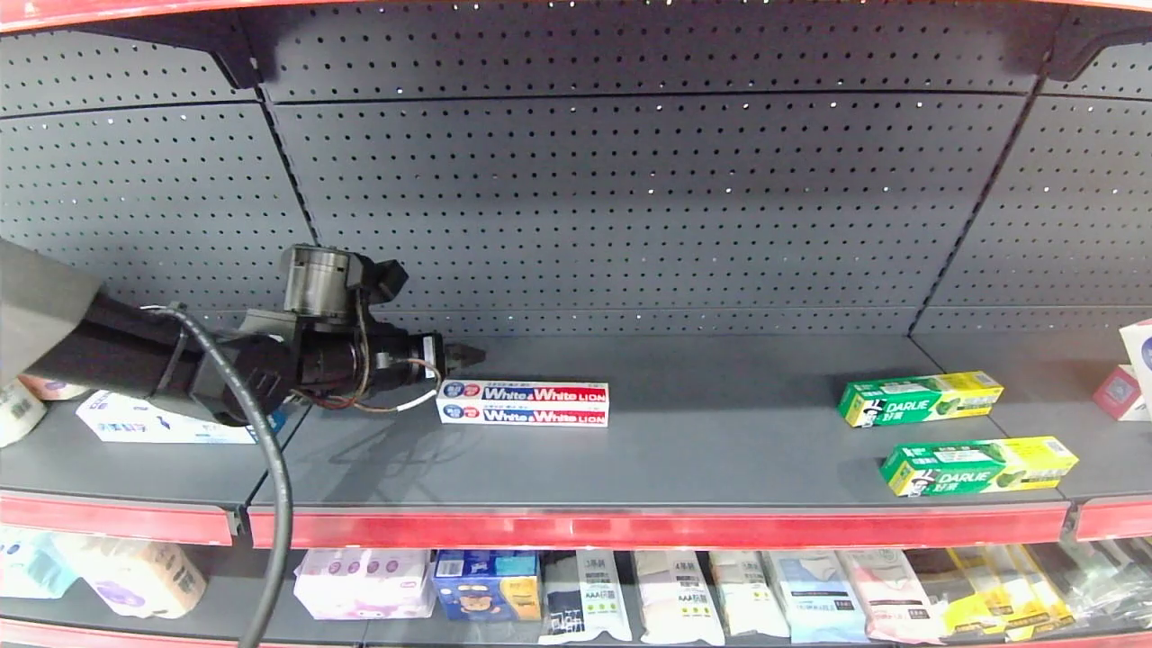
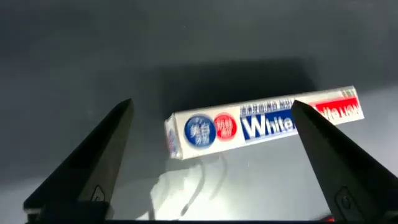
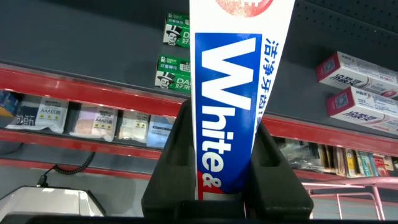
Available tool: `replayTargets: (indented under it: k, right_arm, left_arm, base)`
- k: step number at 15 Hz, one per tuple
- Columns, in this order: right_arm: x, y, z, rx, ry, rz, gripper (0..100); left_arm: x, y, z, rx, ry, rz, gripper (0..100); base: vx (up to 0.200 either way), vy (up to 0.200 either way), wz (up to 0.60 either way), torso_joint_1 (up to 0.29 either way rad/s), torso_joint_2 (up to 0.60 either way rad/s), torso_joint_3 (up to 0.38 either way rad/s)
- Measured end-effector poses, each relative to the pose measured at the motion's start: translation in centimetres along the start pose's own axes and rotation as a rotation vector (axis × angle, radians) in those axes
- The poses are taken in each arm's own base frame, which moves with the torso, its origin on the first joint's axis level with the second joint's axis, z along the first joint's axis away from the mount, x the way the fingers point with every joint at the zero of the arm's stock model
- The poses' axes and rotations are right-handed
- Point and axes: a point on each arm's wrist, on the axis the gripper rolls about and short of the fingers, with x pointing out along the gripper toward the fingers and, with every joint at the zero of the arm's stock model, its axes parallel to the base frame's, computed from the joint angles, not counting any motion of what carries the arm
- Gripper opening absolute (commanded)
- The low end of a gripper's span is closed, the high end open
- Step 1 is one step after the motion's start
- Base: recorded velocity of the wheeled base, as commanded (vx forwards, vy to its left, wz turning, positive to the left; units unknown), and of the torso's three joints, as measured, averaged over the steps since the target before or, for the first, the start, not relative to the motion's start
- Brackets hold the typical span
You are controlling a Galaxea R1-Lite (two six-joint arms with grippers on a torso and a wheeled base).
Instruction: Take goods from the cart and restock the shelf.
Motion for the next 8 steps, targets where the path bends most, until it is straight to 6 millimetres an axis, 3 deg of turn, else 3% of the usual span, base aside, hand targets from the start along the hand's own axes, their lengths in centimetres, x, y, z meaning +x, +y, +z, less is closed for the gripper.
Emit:
replayTargets:
  k: [8]
  right_arm:
    - [-0.1,0.0,0.1,-0.01,-0.007,-0.002,0]
  left_arm:
    - [3.8,-1.8,-0.2,-0.022,-0.03,0.083,100]
  base:
    - [0.0,0.0,0.0,0.0,0.0,0.0]
